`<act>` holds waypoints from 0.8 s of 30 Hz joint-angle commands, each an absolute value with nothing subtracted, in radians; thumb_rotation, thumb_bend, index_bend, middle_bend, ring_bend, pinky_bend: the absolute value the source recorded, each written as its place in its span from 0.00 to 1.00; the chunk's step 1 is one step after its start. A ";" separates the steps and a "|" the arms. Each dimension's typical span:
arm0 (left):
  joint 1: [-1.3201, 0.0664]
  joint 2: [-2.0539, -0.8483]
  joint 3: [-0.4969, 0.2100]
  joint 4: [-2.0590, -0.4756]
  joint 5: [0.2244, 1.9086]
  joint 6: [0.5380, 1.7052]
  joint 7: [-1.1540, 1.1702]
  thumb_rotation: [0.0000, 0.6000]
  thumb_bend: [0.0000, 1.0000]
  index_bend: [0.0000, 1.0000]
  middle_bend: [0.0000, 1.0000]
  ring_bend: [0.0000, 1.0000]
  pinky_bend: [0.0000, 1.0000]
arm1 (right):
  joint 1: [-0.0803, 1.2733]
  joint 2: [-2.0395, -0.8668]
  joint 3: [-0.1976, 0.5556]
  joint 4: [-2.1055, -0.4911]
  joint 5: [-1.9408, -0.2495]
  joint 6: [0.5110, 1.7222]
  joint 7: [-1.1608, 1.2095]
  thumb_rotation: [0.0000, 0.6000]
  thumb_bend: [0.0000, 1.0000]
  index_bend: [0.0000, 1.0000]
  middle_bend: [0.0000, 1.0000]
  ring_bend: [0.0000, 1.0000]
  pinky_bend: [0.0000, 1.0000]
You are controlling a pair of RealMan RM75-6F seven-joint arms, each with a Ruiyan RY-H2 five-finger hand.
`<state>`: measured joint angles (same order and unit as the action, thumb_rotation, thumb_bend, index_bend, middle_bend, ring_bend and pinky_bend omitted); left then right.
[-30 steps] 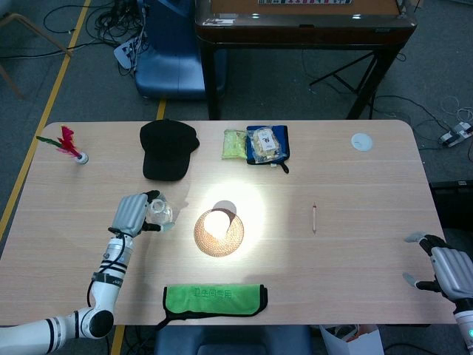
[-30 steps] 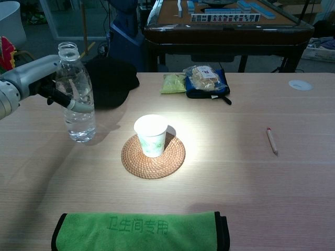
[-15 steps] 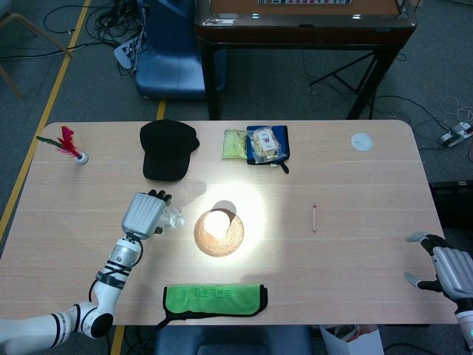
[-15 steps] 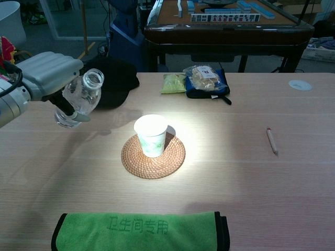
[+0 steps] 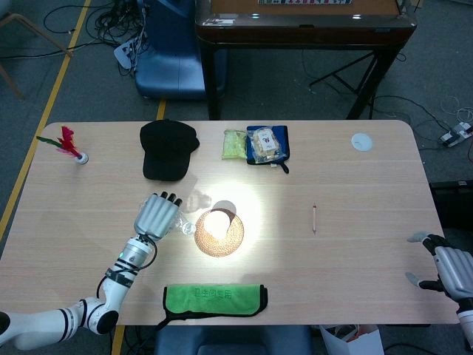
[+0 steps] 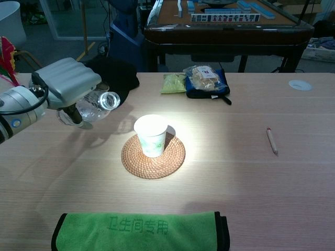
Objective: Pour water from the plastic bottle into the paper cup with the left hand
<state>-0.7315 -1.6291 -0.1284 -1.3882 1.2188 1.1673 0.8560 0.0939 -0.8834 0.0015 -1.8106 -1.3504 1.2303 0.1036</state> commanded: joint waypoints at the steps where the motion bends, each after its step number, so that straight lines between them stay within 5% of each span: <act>1: -0.744 -1.655 -0.159 -1.398 1.114 1.162 0.996 1.00 0.00 0.60 0.70 0.53 0.74 | 0.093 -0.881 0.002 -1.811 -1.351 1.232 0.108 1.00 0.20 0.30 0.22 0.19 0.37; 24: -0.810 -1.728 -0.211 -1.495 0.808 1.357 1.497 1.00 0.00 0.62 0.73 0.54 0.75 | 0.091 -0.869 0.001 -1.818 -1.363 1.233 0.128 1.00 0.20 0.30 0.22 0.19 0.37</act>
